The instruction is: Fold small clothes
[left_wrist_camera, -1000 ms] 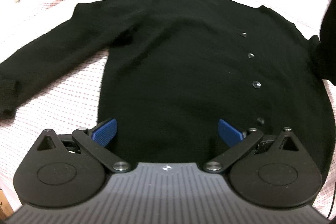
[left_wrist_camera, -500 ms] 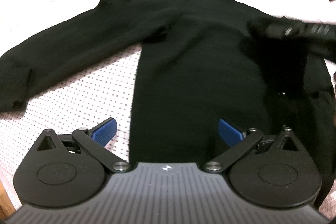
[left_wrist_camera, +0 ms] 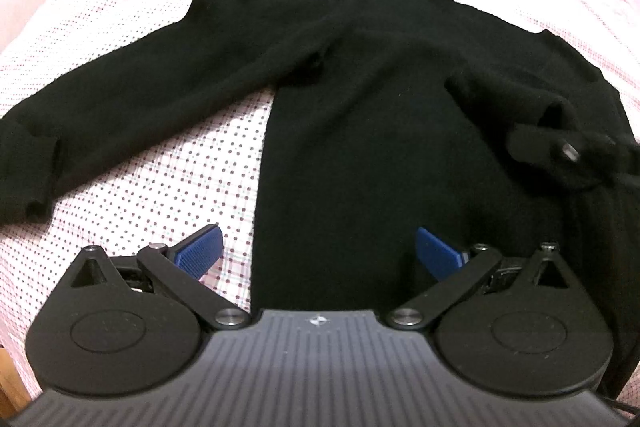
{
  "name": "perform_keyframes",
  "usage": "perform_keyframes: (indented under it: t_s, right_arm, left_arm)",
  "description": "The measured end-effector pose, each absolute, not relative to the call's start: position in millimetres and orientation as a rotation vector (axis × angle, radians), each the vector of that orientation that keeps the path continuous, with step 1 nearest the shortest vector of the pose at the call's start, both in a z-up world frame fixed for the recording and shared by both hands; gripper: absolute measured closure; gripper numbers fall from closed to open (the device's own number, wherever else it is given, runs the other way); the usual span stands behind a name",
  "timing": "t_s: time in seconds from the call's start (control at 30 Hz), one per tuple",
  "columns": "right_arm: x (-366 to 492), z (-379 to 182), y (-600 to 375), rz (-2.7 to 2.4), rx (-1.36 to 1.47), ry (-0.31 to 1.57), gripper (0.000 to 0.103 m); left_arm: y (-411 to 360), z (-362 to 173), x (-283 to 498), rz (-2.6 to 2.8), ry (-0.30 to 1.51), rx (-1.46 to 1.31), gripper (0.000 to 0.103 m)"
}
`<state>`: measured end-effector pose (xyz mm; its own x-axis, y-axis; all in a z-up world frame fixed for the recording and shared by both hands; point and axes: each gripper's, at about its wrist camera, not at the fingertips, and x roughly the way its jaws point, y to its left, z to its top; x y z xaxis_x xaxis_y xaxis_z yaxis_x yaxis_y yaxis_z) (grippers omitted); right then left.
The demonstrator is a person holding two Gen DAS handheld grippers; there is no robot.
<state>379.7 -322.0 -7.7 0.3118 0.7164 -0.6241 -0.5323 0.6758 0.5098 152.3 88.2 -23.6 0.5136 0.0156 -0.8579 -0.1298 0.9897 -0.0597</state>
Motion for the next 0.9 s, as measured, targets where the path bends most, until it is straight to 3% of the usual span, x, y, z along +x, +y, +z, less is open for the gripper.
perform_keyframes:
  t_s: [0.43,0.9]
  right_arm:
    - [371,-2,-435,0.635,0.225,0.981,0.033]
    - [406,-30,-514,0.393,0.356,0.976,0.033]
  left_arm:
    - [41,3,165,0.007,0.969,-0.015,0.0]
    - [-74,2,224,-0.152,0.905,0.202,0.0]
